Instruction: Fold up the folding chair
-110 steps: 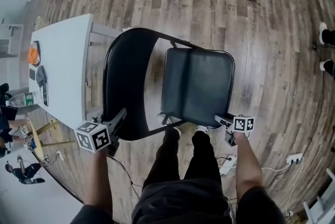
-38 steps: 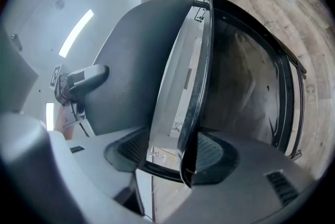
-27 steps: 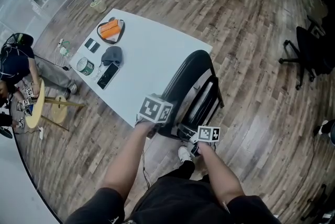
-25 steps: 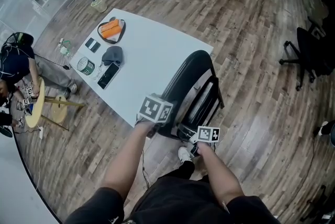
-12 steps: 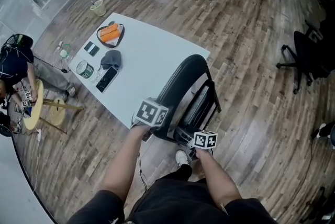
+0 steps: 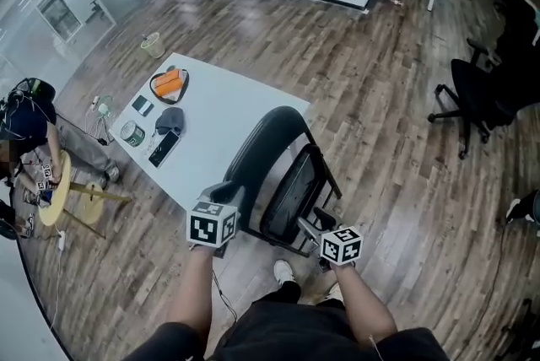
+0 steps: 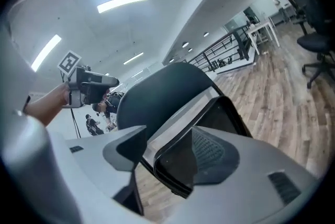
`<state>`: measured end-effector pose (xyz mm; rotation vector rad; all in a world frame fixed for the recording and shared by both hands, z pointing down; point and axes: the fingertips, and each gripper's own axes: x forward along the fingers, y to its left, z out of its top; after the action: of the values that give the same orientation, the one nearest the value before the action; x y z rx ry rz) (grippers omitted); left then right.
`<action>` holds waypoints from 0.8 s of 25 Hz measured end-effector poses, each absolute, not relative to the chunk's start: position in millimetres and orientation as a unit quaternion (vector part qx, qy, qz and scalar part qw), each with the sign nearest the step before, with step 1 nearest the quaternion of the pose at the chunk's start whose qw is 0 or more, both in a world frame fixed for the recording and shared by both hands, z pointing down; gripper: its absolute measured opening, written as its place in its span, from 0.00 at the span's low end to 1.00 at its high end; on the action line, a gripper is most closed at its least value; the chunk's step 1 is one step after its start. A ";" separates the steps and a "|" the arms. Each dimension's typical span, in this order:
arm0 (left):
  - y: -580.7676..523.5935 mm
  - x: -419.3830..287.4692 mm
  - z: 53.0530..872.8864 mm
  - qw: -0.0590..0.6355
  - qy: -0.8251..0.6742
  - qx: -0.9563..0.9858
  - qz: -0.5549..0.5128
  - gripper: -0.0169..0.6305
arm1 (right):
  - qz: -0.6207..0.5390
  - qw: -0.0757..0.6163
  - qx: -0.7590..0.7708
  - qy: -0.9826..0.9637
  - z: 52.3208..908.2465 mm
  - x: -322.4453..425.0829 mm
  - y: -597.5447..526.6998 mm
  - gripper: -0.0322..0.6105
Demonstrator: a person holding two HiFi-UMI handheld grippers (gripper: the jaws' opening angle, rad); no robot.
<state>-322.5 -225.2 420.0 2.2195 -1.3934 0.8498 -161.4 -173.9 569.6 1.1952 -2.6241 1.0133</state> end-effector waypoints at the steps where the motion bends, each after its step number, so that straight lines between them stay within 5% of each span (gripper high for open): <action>1: -218.4 -309.0 417.2 0.193 -0.499 0.795 0.285 0.12 | 0.313 0.046 0.399 -0.861 558.7 -148.9 -166.3 0.47; 5: -191.8 -245.3 406.7 0.189 -0.495 0.818 0.226 0.04 | 0.247 0.040 0.439 -0.863 512.2 -92.2 -136.5 0.44; 8: -169.6 -193.1 397.3 0.171 -0.482 0.839 0.187 0.03 | 0.204 0.021 0.496 -0.844 481.7 -38.8 -113.0 0.11; 9: -162.5 -176.7 393.4 0.169 -0.479 0.845 0.167 0.03 | 0.189 0.013 0.513 -0.837 472.8 -21.8 -105.0 0.08; 20: -87.1 -87.9 363.9 0.111 -0.425 0.897 0.040 0.03 | 0.015 0.037 0.644 -0.764 396.0 64.3 -14.7 0.07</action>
<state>-87.9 -87.1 363.9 2.6360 -1.2489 0.1178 64.3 -14.7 396.0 1.9777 -2.3450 0.0456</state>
